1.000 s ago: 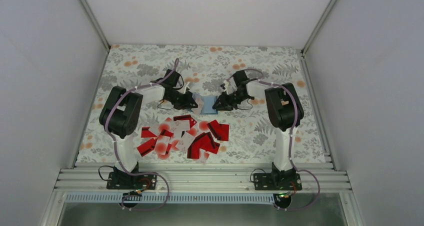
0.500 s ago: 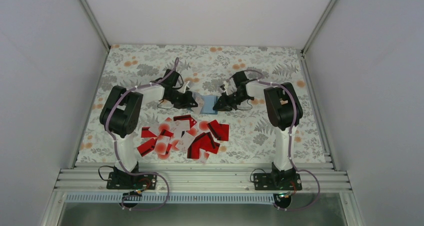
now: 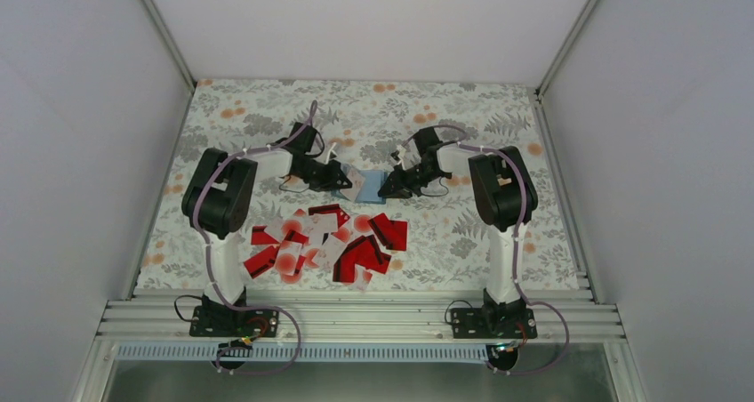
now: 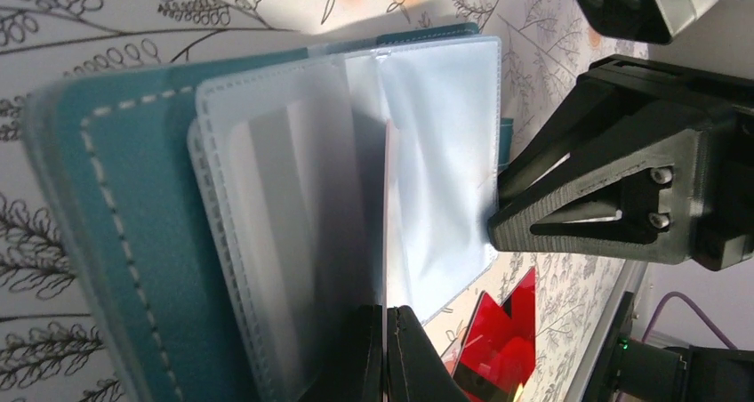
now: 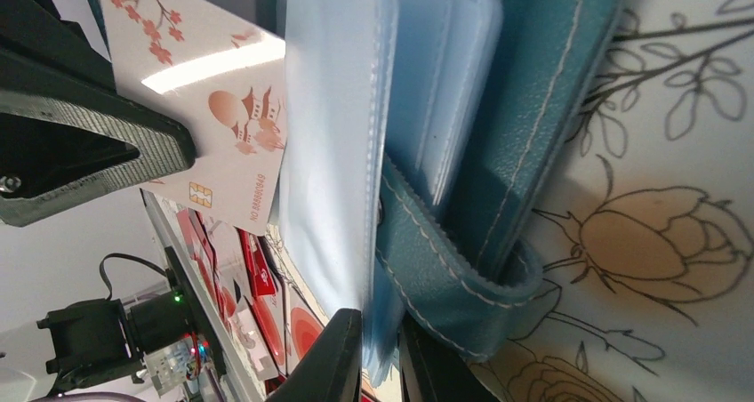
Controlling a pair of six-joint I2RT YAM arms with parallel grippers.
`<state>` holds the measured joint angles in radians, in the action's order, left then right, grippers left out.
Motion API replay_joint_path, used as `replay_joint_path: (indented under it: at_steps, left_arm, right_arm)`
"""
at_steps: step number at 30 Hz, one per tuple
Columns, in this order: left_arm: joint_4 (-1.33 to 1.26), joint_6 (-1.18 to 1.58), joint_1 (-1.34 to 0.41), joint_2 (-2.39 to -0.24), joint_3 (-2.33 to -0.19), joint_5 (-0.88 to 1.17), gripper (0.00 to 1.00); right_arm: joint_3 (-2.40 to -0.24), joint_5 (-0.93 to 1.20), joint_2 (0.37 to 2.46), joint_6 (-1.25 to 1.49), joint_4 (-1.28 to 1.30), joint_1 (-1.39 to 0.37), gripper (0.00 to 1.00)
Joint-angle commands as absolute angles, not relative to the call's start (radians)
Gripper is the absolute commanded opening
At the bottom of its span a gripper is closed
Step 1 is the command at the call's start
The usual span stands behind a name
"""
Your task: Put the credit cards into the card holder
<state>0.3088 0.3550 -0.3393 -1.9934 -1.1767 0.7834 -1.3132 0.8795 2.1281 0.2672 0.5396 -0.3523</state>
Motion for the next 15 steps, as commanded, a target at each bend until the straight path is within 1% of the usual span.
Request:
replay_joint_path:
  at_steps: [1, 15]
  left_arm:
    - [0.272, 0.342, -0.337, -2.022, -1.207, 0.82, 0.02]
    - [0.277, 0.336, -0.336, -2.022, -1.201, 0.828, 0.02]
  right_arm:
    - [-1.315, 0.842, 2.174, 0.249, 0.562, -0.361, 0.13]
    - [-1.324, 0.846, 2.185, 0.242, 0.574, -0.36, 0.13]
